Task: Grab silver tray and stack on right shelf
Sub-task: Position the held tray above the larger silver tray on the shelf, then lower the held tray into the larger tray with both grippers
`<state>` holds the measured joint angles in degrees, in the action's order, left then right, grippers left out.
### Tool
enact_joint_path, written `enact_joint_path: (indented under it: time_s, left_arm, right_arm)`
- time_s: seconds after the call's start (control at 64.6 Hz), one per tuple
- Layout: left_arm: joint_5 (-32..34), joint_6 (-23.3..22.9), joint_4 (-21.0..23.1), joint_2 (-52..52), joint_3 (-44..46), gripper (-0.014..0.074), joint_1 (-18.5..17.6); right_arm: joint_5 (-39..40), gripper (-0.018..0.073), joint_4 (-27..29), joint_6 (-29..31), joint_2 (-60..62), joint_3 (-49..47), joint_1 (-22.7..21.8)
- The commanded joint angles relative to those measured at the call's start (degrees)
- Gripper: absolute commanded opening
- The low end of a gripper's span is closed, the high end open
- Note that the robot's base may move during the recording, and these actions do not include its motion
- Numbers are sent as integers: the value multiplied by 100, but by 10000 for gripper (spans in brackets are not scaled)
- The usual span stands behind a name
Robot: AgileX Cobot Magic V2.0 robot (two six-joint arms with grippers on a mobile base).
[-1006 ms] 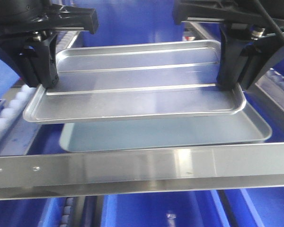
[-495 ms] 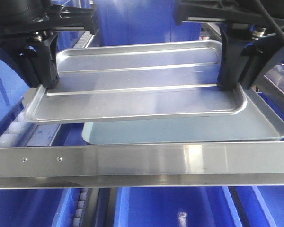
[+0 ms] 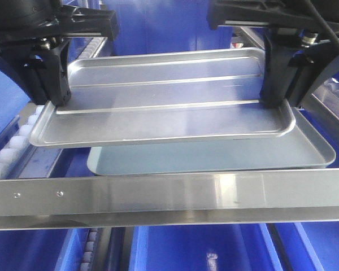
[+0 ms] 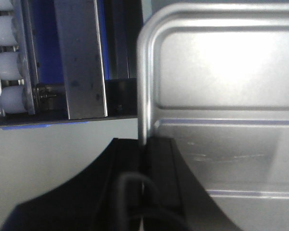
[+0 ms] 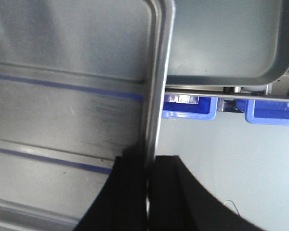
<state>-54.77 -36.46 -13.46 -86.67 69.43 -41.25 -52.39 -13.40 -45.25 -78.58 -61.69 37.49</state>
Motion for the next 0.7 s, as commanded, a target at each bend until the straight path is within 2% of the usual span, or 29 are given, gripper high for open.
enact_joint_path:
  time_s: [0.0,0.541,0.681]
  left_arm:
    - [222,58,33,217,209,-92,-80]
    - [257,69,11,207,209,-92,-80]
    - [328,69,-152,207,209,-92,-80]
  right_arm:
    - [413,60,-84,86,188,-182,15]
    - [418,60,-84,86,188,-182,15]
    - [449,60,-84,86,188,-182,15]
